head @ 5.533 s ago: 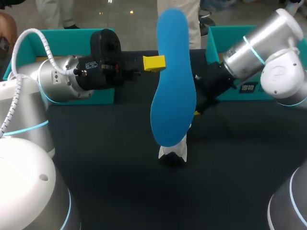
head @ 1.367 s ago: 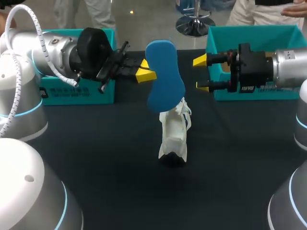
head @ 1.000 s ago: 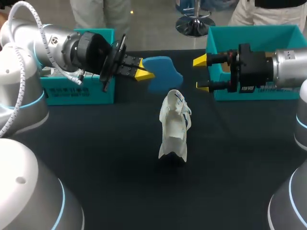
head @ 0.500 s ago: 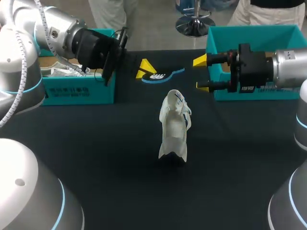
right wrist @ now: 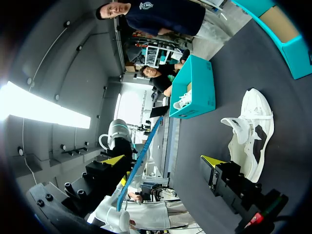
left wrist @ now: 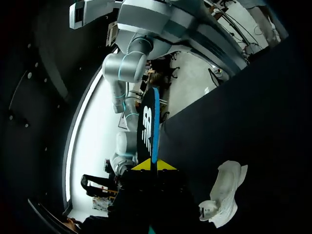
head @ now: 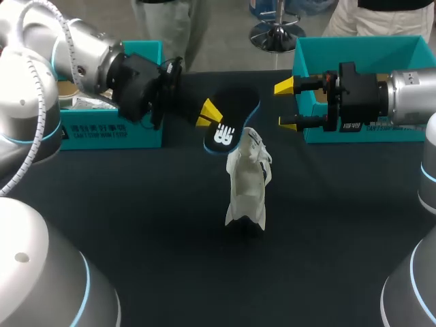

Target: Take the shoe out of the shoebox, open the shoe tongue, remove and reinsert the insole, then place the shoe into the shoebox

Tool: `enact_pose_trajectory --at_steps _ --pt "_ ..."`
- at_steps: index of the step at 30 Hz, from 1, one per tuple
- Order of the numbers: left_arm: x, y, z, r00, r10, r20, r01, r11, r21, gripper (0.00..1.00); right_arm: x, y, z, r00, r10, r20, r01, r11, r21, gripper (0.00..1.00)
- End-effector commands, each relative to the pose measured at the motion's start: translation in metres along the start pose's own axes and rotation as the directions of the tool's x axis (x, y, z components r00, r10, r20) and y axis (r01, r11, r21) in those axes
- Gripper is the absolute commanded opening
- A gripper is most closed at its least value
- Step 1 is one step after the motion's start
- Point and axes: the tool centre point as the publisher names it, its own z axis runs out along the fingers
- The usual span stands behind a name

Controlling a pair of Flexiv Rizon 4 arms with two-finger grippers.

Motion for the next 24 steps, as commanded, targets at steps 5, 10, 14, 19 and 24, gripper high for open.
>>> enact_pose_trajectory --at_steps 5,10,14,19,24 --pt "0.018 0.014 0.007 0.976 0.207 -0.062 -0.211 0.975 -0.067 0.0 0.0 0.001 0.002 1.0 0.001 0.002 -0.001 1.0 0.0 1.0" --pt "0.033 0.028 0.013 0.973 0.218 -0.081 -0.226 0.968 -0.107 0.0 0.0 0.001 0.002 1.0 0.001 0.002 -0.001 1.0 0.0 1.0" --pt "0.038 0.037 0.02 0.975 0.206 -0.087 -0.216 0.968 -0.126 0.0 0.0 0.001 0.002 1.0 0.001 0.002 -0.001 1.0 0.0 1.0" --pt "0.043 0.043 0.031 0.974 0.209 -0.088 -0.221 0.964 -0.15 0.0 0.0 0.001 0.004 1.0 0.001 -0.002 -0.001 1.0 0.004 1.0" --pt "0.041 0.046 0.04 0.973 0.22 -0.076 -0.23 0.958 -0.172 0.0 0.001 0.003 0.012 1.0 0.005 0.001 -0.005 1.0 0.028 1.0"
